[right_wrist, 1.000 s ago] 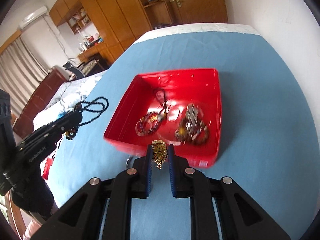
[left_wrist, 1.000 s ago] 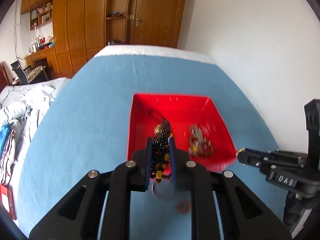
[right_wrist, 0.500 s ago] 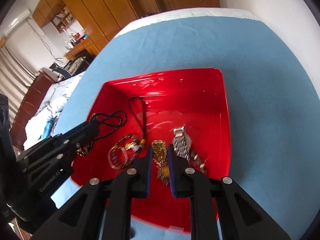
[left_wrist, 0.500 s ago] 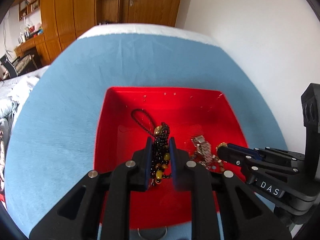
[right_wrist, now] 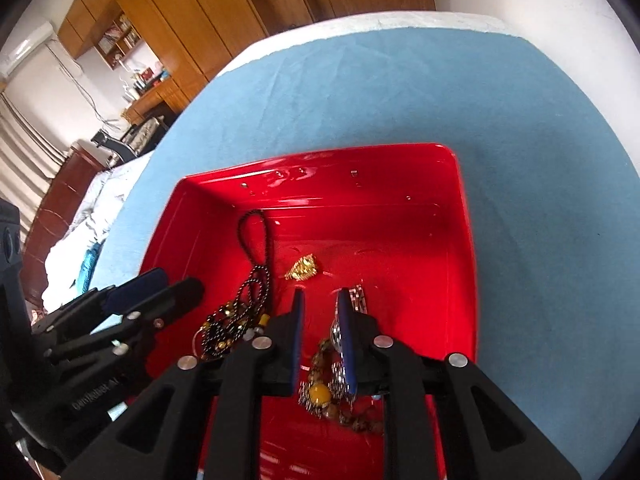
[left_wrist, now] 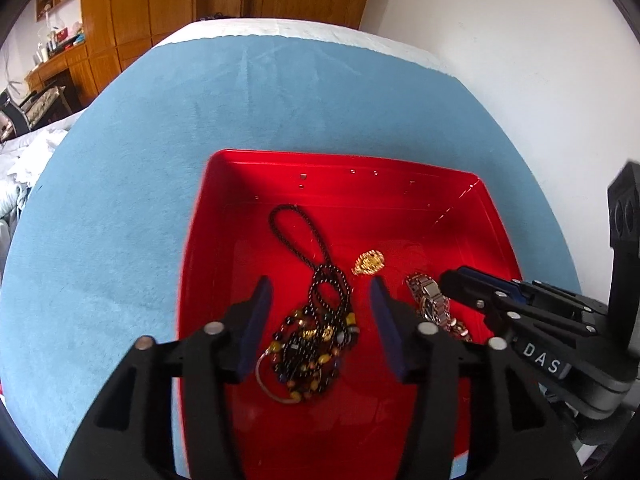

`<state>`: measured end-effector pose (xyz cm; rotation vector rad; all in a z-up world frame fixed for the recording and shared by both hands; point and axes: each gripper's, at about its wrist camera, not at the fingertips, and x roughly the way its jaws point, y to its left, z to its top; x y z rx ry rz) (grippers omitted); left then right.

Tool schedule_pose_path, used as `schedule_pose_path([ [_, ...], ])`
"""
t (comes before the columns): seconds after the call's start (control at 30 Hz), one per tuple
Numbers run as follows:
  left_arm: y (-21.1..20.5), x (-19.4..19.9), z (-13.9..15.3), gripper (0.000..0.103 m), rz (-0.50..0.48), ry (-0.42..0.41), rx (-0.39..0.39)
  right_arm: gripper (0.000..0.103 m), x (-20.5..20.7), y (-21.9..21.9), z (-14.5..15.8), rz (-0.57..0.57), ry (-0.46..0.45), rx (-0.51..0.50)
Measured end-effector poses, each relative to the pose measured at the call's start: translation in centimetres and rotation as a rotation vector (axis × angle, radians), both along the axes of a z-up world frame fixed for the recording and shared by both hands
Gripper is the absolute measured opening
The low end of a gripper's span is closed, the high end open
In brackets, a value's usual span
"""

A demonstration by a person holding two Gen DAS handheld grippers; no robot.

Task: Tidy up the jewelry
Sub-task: 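Lower the bead necklace into the tin and open both grippers, then grasp the brown wooden ring with right gripper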

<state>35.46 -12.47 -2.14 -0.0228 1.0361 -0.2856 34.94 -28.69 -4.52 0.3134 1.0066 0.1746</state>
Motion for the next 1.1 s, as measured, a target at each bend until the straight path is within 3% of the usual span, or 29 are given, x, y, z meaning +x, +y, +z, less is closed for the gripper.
schedule_pose_path([
  [0.07, 0.5, -0.9, 0.8, 0.054, 0.009, -0.018, 0.008, 0.022, -1.4, -0.2, 0.7, 0.007, -0.023, 0.013],
  [0.13, 1.2, -2.3, 1.6, 0.066, 0.018, -0.043, 0.026, 0.027, -3.1, -0.1, 1.5, 0.018, -0.047, 0.021],
  [0.33, 3.5, -6.8, 4.0, 0.087, 0.059, -0.125, 0.049, 0.028, -8.8, 1.0, 3.8, 0.088, -0.099, 0.015],
  [0.4, 4.2, -8.6, 4.5, 0.089, 0.055, -0.136, 0.065, 0.028, -10.4, 1.5, 4.1, 0.102, -0.098, 0.012],
  [0.53, 5.7, -11.4, 4.7, 0.091, 0.068, -0.140, 0.097, 0.028, -13.3, 2.4, 3.7, 0.137, -0.060, 0.013],
  [0.77, 7.5, -15.0, 2.4, 0.092, 0.045, -0.059, 0.138, 0.030, -16.2, 4.6, 1.6, 0.185, 0.027, 0.016],
  [0.93, 8.4, -16.5, 0.5, 0.092, 0.047, 0.002, 0.153, 0.030, -16.7, 6.3, -0.2, 0.202, 0.087, 0.002],
  [1.1, 9.5, -17.2, -0.2, 0.092, 0.084, 0.008, 0.152, 0.030, -16.9, 7.9, -1.7, 0.210, 0.127, -0.017],
])
